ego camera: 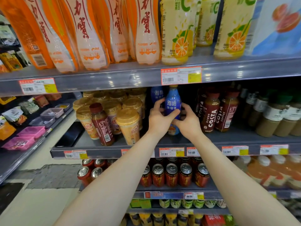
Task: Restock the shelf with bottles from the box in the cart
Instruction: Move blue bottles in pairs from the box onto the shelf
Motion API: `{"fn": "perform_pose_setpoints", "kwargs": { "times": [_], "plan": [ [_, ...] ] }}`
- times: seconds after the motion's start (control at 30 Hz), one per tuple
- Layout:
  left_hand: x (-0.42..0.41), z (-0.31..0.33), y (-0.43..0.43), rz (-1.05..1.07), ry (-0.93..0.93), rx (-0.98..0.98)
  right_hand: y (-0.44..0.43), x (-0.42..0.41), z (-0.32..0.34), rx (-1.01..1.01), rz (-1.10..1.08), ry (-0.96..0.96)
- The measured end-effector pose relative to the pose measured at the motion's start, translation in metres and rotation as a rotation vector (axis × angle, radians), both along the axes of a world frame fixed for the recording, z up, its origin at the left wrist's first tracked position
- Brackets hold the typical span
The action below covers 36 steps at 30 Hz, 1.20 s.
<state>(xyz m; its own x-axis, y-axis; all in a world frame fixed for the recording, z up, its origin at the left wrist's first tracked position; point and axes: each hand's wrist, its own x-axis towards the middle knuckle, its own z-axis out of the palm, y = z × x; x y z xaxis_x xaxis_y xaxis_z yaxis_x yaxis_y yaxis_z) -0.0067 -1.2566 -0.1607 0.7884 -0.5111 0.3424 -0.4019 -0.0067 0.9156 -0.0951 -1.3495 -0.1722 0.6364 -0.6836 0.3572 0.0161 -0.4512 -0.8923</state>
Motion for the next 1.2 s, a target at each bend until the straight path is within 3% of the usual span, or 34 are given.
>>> {"fn": "perform_pose_setpoints", "kwargs": {
  "times": [0.23, 0.47, 0.77, 1.07, 1.2],
  "plan": [
    [0.016, -0.008, -0.013, 0.009, 0.08, 0.062, -0.021, 0.026, -0.015, -0.017, -0.055, 0.018],
    [0.024, 0.001, -0.024, -0.059, 0.07, 0.335, -0.042, 0.052, -0.013, -0.014, -0.067, 0.095],
    [0.022, -0.005, -0.023, -0.108, 0.132, 0.373, -0.052, 0.065, -0.008, -0.038, -0.072, 0.134],
    [0.018, -0.004, 0.002, -0.009, -0.065, 0.567, -0.04, 0.06, -0.003, 0.153, -0.162, 0.347],
    [0.002, -0.009, 0.015, 0.001, -0.19, 0.654, -0.025, 0.046, -0.006, 0.123, -0.137, 0.455]
  ]
}}
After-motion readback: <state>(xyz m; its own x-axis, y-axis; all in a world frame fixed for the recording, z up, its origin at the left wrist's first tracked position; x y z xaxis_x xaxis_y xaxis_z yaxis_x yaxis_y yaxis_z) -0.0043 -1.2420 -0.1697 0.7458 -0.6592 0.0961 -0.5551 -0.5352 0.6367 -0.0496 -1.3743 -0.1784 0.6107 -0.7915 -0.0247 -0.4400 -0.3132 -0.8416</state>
